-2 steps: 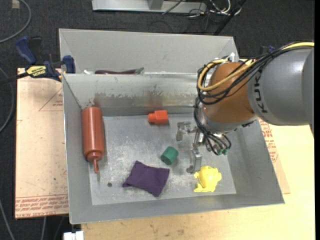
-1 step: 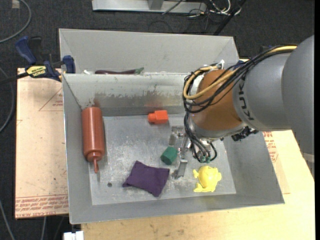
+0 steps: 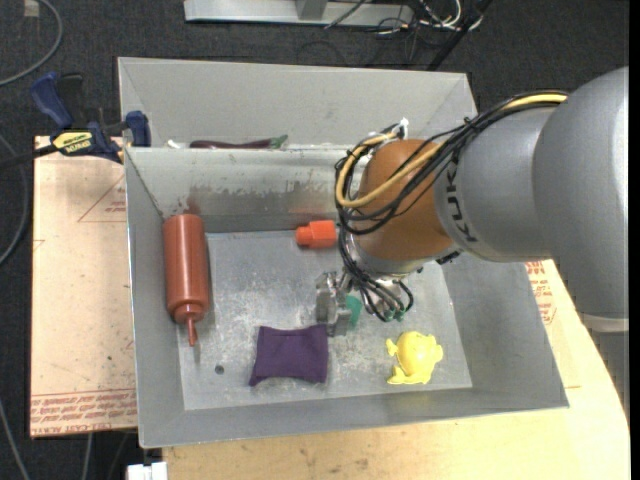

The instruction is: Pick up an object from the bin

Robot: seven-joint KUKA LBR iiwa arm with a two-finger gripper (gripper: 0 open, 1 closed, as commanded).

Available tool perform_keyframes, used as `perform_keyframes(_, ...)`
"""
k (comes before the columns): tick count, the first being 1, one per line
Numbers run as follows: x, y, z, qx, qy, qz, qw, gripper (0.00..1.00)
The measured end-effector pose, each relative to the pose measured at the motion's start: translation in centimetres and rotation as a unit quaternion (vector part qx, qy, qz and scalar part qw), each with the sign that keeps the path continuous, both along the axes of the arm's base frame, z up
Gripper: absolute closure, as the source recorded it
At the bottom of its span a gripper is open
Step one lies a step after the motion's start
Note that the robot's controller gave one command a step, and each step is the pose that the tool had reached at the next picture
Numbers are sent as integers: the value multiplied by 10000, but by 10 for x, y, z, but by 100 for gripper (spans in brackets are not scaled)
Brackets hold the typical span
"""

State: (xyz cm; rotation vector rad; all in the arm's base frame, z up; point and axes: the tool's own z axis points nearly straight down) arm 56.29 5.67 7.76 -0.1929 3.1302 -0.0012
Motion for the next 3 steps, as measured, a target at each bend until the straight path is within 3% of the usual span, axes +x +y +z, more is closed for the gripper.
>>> perform_keyframes(1,0,0,0,-2,0,2,10000,0)
perform_keyframes(2,0,0,0,-3,0,3,10000,100)
perform_keyframes(3,0,0,0,-3,0,4,10000,0)
